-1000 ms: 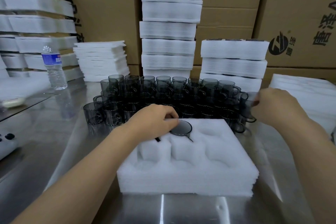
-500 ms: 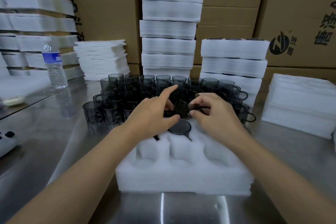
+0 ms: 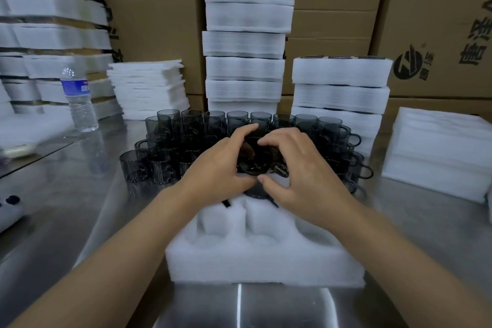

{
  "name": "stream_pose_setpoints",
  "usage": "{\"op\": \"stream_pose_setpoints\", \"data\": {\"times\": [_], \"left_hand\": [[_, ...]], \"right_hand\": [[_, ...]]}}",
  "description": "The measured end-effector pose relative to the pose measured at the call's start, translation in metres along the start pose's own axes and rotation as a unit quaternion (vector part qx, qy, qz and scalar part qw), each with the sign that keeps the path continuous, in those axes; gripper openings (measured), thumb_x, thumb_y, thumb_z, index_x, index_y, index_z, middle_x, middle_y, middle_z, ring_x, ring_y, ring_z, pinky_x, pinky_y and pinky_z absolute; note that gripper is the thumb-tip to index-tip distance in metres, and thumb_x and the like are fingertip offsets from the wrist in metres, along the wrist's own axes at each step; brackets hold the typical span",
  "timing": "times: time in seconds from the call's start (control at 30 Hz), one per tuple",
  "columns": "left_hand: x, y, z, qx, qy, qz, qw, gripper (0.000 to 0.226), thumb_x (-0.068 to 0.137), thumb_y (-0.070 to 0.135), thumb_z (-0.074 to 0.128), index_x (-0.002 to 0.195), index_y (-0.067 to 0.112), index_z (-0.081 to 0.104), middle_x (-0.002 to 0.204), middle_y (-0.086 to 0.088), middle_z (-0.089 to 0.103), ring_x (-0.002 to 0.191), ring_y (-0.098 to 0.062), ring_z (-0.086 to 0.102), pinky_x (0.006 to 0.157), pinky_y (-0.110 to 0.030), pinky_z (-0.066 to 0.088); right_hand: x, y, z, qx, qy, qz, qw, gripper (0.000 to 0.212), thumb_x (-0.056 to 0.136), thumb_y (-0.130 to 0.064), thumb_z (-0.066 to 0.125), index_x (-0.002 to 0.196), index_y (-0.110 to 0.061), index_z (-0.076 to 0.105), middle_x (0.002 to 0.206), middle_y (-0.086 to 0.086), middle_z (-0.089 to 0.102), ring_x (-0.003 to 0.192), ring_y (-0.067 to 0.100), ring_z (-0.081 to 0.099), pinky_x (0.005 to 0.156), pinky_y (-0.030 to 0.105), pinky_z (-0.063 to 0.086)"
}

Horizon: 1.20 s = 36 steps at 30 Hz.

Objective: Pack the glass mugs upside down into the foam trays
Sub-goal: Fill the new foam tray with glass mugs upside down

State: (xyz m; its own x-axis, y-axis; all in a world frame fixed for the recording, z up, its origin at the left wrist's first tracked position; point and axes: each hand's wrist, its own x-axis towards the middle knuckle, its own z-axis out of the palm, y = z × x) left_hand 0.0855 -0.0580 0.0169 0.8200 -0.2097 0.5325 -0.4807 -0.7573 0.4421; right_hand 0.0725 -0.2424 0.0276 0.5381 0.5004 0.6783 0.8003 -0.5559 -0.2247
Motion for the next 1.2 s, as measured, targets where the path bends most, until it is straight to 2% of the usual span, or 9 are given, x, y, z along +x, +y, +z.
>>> {"op": "stream_pose_setpoints", "data": {"times": [0.13,0.2,0.33,0.5,0.6,0.73,0.87,1.0,1.2], "left_hand": [[0.000,0.000,0.000,-0.001,0.021,0.005,1.000,0.088,0.070,0.027,0.072,0.144,0.038,0.024,0.111,0.005,0.055,0.107,-0.010,0.052,0.093,-0.032,0.045],[0.000,0.000,0.000,0.003,0.024,0.008,1.000,0.087,0.071,0.024,0.073,0.144,0.036,0.026,0.111,0.006,0.055,0.108,-0.010,0.051,0.094,-0.033,0.045],[0.000,0.001,-0.001,0.007,0.023,0.013,1.000,0.084,0.073,0.024,0.073,0.144,0.035,0.028,0.109,0.011,0.053,0.107,-0.007,0.049,0.094,-0.030,0.044],[-0.001,0.001,0.000,0.005,0.025,0.013,1.000,0.080,0.073,0.038,0.067,0.143,0.036,0.029,0.114,0.010,0.053,0.109,-0.001,0.045,0.097,-0.025,0.040],[-0.001,0.002,0.000,0.009,0.022,0.009,1.000,0.080,0.070,0.048,0.062,0.143,0.037,0.029,0.116,0.010,0.054,0.107,0.001,0.044,0.092,-0.021,0.039],[-0.001,0.002,0.000,0.016,0.017,0.009,1.000,0.079,0.072,0.048,0.064,0.143,0.038,0.029,0.118,0.009,0.054,0.108,0.000,0.044,0.090,-0.020,0.039],[-0.001,0.003,-0.001,0.022,0.016,0.011,1.000,0.077,0.075,0.046,0.065,0.143,0.037,0.030,0.122,0.008,0.054,0.111,-0.001,0.044,0.094,-0.026,0.042],[-0.002,0.005,-0.002,0.022,0.017,0.007,1.000,0.078,0.070,0.056,0.057,0.142,0.038,0.030,0.123,0.010,0.053,0.113,0.000,0.043,0.094,-0.029,0.043],[-0.003,0.005,-0.001,0.024,0.021,0.007,0.999,0.079,0.070,0.058,0.056,0.142,0.037,0.032,0.113,0.015,0.051,0.110,0.000,0.044,0.091,-0.025,0.043]], "right_hand": [[0.001,0.004,0.001,0.014,0.010,0.013,1.000,0.059,0.080,-0.020,0.070,0.134,-0.015,0.045,0.125,-0.004,0.042,0.117,0.011,0.040,0.095,0.021,0.036],[0.001,0.006,0.002,0.019,0.011,0.017,1.000,0.060,0.081,-0.021,0.070,0.135,-0.015,0.045,0.124,-0.005,0.041,0.117,0.009,0.039,0.095,0.018,0.033],[0.000,0.008,0.003,0.020,0.017,0.016,1.000,0.060,0.081,-0.022,0.070,0.135,-0.016,0.045,0.122,-0.008,0.039,0.116,0.007,0.040,0.096,0.019,0.035],[0.001,0.013,0.004,0.059,0.029,0.041,0.997,0.061,0.080,-0.023,0.073,0.134,-0.020,0.045,0.117,-0.014,0.036,0.112,0.004,0.042,0.095,0.023,0.041],[0.001,0.016,0.005,0.067,0.036,0.056,0.995,0.063,0.080,-0.028,0.073,0.135,-0.023,0.044,0.116,-0.015,0.037,0.109,0.000,0.042,0.093,0.019,0.040],[0.001,0.017,0.006,0.067,0.042,0.062,0.995,0.064,0.080,-0.032,0.072,0.136,-0.024,0.043,0.116,-0.016,0.037,0.106,-0.003,0.040,0.091,0.017,0.039],[0.001,0.018,0.006,0.069,0.045,0.064,0.995,0.063,0.080,-0.034,0.070,0.136,-0.025,0.042,0.116,-0.016,0.037,0.105,-0.005,0.040,0.091,0.019,0.040],[0.001,0.019,0.007,0.070,0.052,0.071,0.994,0.062,0.081,-0.034,0.070,0.135,-0.025,0.042,0.117,-0.016,0.037,0.105,-0.004,0.040,0.090,0.021,0.041],[0.001,0.021,0.009,0.067,0.048,0.083,0.993,0.062,0.081,-0.037,0.068,0.135,-0.027,0.040,0.117,-0.018,0.036,0.104,-0.004,0.041,0.087,0.019,0.041]]}}
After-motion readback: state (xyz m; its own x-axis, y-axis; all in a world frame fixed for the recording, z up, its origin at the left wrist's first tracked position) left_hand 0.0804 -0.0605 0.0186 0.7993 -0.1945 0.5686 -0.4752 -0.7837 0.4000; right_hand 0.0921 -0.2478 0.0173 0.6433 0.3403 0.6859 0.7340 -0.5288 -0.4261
